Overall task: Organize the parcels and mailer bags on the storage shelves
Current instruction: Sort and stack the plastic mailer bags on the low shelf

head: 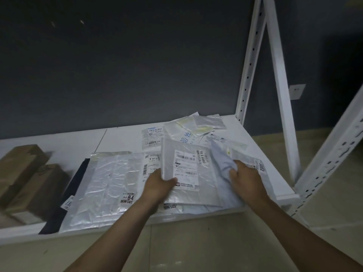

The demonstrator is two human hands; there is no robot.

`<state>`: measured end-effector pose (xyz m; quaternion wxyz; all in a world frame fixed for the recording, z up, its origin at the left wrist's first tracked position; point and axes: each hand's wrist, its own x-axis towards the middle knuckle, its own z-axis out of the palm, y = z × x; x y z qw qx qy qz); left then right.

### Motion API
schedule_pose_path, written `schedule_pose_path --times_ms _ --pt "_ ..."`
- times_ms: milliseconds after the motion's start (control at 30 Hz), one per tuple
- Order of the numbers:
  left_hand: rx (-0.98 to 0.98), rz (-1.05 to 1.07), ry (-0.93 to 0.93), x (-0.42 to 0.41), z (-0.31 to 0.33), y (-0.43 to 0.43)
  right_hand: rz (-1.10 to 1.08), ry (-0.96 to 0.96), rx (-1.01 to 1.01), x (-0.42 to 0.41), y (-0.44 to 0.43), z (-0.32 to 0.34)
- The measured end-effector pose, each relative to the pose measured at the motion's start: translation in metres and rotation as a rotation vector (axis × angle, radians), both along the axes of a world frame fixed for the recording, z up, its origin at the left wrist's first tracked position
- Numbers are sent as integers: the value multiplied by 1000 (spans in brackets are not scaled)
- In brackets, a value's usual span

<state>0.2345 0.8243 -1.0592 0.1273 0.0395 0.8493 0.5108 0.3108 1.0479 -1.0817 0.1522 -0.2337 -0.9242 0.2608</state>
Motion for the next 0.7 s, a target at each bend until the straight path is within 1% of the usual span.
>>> schedule_pose_path --times_ms 67,133,200,267,333,400,500,567,633,700 --pt "9 -22 12 6 -8 21 -83 82 -60 1 4 5" --pt "12 -26 30 10 -15 42 -106 115 -33 3 5 10" --pt "2 -37 46 13 -20 61 -81 83 58 6 4 13" --pt "-32 -67 65 13 -26 74 -18 -10 139 8 3 14" --pt "-116 -122 98 11 -32 81 72 -101 207 11 3 13" --pt "-254 -197 137 7 -38 82 175 -178 283 12 3 9" --pt "-420 -257 198 -2 -43 75 253 -316 303 11 6 0" --pt "-561 -247 305 -10 -42 69 278 -381 304 6 9 -2" --pt "-663 -228 417 -21 -42 65 259 -333 332 -2 12 -1" --pt "-624 -225 486 -37 -43 66 233 -235 322 -11 17 -1"
